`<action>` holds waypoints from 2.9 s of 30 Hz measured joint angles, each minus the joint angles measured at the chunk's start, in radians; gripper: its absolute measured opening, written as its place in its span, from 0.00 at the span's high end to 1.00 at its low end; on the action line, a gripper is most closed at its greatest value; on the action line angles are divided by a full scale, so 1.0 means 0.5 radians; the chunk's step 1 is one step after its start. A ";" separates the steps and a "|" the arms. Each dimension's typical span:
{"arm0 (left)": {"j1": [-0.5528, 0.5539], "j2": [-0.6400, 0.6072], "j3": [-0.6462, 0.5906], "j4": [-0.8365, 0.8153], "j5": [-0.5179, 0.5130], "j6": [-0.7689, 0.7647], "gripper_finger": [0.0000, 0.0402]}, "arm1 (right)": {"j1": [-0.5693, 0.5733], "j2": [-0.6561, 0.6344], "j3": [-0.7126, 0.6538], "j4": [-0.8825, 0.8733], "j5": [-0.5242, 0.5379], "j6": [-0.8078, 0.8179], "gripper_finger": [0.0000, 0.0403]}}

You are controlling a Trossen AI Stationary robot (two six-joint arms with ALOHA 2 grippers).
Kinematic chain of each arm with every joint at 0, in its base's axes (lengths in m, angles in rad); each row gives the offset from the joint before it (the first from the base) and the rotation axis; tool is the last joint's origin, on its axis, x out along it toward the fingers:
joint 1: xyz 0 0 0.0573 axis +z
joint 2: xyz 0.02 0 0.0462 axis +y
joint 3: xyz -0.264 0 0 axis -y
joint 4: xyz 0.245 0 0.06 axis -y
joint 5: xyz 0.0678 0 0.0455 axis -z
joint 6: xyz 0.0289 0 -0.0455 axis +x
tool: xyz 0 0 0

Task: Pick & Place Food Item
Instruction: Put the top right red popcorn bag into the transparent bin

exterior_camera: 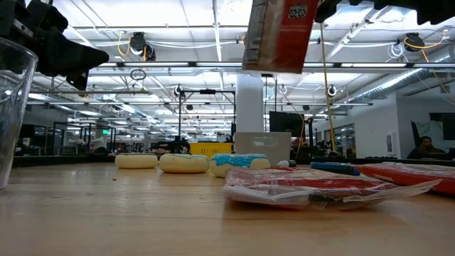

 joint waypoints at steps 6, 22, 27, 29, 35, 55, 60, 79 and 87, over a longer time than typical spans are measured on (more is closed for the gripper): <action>0.000 0.000 0.000 0.000 0.000 0.000 0.94 | -0.001 0.073 0.000 0.089 -0.006 0.112 1.00; -0.001 0.151 -0.001 0.167 -0.002 -0.308 0.94 | 0.021 0.327 0.000 0.405 -0.015 0.212 1.00; 0.000 0.364 0.000 0.394 -0.086 -0.426 0.94 | 0.011 0.344 0.000 0.410 -0.015 0.213 1.00; 0.000 0.474 0.000 0.519 -0.087 -0.429 0.93 | 0.004 0.344 0.000 0.424 -0.015 0.219 1.00; -0.001 0.887 0.000 0.925 -0.034 -0.487 0.78 | 0.004 0.347 0.000 0.447 -0.015 0.219 1.00; 0.002 1.988 0.697 1.493 0.553 0.061 0.55 | -0.014 0.871 0.470 0.359 -0.181 0.219 1.00; 0.002 2.217 0.967 1.333 0.681 0.054 0.55 | -0.024 0.874 0.487 0.271 -0.179 0.228 1.00; 0.002 2.621 1.304 1.307 0.861 0.168 0.56 | -0.027 0.873 0.487 0.197 -0.181 0.256 1.00; 0.002 2.621 1.304 1.318 0.892 0.156 0.56 | -0.035 0.873 0.487 0.191 -0.182 0.271 1.00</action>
